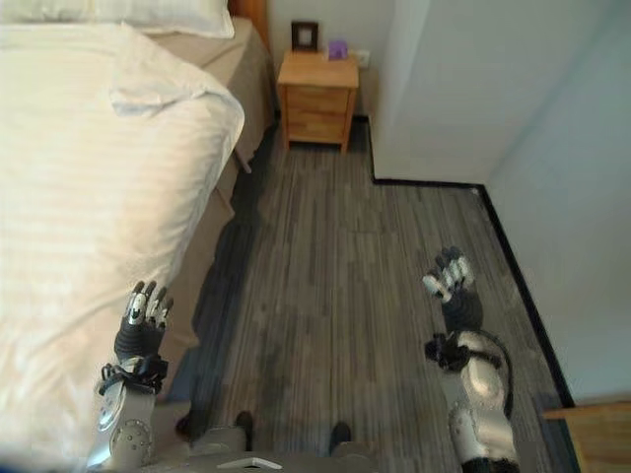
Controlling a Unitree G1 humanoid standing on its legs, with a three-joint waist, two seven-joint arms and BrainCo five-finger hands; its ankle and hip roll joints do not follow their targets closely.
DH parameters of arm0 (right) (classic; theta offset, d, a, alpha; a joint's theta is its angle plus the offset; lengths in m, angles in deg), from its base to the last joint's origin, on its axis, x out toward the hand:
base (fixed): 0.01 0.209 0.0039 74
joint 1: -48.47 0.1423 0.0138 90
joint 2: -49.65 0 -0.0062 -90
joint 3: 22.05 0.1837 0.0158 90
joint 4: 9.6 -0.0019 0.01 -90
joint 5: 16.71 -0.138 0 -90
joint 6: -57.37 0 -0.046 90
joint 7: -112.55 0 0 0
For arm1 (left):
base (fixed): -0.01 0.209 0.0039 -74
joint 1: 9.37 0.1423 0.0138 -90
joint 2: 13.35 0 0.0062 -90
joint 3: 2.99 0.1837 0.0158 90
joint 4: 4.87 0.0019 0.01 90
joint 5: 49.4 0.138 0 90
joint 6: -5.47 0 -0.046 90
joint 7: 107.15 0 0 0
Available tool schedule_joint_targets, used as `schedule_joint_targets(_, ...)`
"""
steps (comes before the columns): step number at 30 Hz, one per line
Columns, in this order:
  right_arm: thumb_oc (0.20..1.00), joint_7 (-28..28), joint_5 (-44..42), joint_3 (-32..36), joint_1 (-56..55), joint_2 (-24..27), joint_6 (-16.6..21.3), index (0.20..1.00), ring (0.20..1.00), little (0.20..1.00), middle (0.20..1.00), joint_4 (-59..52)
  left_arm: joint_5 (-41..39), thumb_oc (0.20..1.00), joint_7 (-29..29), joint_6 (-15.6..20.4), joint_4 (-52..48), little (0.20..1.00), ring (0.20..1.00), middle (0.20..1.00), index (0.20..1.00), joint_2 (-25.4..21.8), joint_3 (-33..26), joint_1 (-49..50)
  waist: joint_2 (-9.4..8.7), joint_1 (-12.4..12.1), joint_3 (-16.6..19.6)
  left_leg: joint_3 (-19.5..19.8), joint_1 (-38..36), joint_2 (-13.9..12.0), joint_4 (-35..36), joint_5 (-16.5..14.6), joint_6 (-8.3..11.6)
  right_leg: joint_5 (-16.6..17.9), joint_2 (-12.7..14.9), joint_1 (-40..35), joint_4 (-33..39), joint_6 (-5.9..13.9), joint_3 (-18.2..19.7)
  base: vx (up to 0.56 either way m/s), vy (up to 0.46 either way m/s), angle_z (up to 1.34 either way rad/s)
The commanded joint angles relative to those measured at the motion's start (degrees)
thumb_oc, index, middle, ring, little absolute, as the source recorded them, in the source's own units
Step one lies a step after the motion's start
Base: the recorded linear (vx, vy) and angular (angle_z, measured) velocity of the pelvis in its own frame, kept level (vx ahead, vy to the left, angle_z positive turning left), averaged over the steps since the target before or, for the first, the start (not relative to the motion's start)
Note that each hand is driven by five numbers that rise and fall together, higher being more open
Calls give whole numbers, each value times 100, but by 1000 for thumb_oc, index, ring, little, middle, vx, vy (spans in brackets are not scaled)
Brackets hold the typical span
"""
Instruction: Making the bed.
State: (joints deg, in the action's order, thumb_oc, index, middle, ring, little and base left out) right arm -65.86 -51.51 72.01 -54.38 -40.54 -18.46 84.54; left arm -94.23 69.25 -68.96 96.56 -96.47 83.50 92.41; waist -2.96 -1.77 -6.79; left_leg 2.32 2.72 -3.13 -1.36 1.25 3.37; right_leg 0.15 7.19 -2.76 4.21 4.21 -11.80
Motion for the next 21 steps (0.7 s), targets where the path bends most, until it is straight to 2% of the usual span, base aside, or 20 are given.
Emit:
schedule_joint_targets(1, 1000, 103, -45, -136, 393, 73, 163, 1000, 1000, 1000, 1000, -306, 45, 1000, -64, 163, -278, 1000, 1000, 1000, 1000, -359, -42, -208, -14, -86, -8, 244, 155, 398, -56, 157, -48, -141, -229, -230, -54, 207, 511, 86, 51, 3)
schedule_joint_targets(5, 1000, 151, -46, -229, 346, -41, 119, 1000, 1000, 1000, 1000, -231, 136, 1000, -71, 163, -331, 1000, 1000, 1000, 1000, -408, -28, -247, -30, -28, 74, 194, -96, 392, 217, 133, -124, -127, -230, -316, 5, 229, 580, 110, 63, -18)
schedule_joint_targets(11, 1000, 208, 38, -268, 552, -29, 106, 1000, 1000, 1000, 1000, -264, 212, 1000, 212, 371, -150, 1000, 1000, 1000, 1000, -472, -518, -303, -27, -100, 154, -65, -176, 480, 222, -61, -241, -196, -49, -320, -82, 349, 607, 108, 70, -12)
schedule_joint_targets(12, 1000, 203, 57, -257, 590, -20, 110, 1000, 1000, 1000, 1000, -253, 237, 1000, 250, 391, -135, 1000, 1000, 1000, 1000, -505, -571, -321, -10, -112, 155, -92, -189, 499, 222, -113, -288, -221, -2, -253, -236, 380, 620, 149, 129, -6)
schedule_joint_targets(14, 1000, 180, 122, -289, 722, 6, 148, 1000, 1000, 1000, 1000, -273, 433, 1000, 394, 452, -156, 1000, 1000, 1000, 1000, -636, -720, -350, 80, -148, 50, -197, -226, 489, 181, -244, -434, -167, 88, 332, -1458, 543, 628, 85, 143, -20)
schedule_joint_targets(16, 1000, 174, 197, -392, 790, -18, 146, 1000, 1000, 1000, 1000, -298, 525, 1000, 509, 519, -146, 1000, 1000, 1000, 1000, -707, -801, -383, 156, -107, -123, -327, -393, 499, 197, -327, -533, 318, 244, 992, -2690, 819, 684, 99, 126, -52)
schedule_joint_targets(17, 1000, 174, 197, -392, 791, -19, 146, 1000, 1000, 1000, 1000, -298, 525, 1000, 509, 519, -145, 1000, 1000, 1000, 1000, -707, -801, -384, 153, -111, -122, -331, -392, 501, 197, -326, -534, 315, 246, 999, -2698, 820, 689, 262, 133, -61)
schedule_joint_targets(18, 1000, 185, 203, -471, 815, -84, 120, 1000, 1000, 1000, 1000, -327, 646, 1000, 589, 548, -169, 1000, 1000, 1000, 1000, -771, -862, -408, 268, -10, -251, -322, -751, 435, 381, -436, -557, 574, 336, 1563, -2991, 807, 481, 216, 80, -43)
schedule_joint_targets(19, 1000, 184, 204, -474, 814, -82, 119, 1000, 1000, 1000, 1000, -330, 648, 1000, 591, 547, -170, 1000, 1000, 1000, 1000, -768, -865, -405, 270, -5, -262, -318, -782, 433, 405, -440, -555, 545, 337, 1554, -3018, 806, 479, 475, 63, -56)
schedule_joint_targets(20, 1000, 239, 166, -455, 779, -63, 100, 1000, 1000, 1000, 1000, -367, 615, 1000, 572, 595, -318, 1000, 1000, 1000, 1000, -759, -922, -415, 296, 132, -286, -276, -1040, 400, 536, -561, -490, 460, 282, 1902, -2460, 728, 396, 280, -24, -29)
schedule_joint_targets(21, 1000, 240, 164, -457, 775, -57, 99, 1000, 1000, 1000, 1000, -368, 613, 1000, 570, 593, -321, 1000, 1000, 1000, 1000, -754, -924, -409, 323, 142, -296, -267, -1080, 371, 562, -572, -481, 442, 258, 1865, -2452, 723, 373, 445, -51, -12)
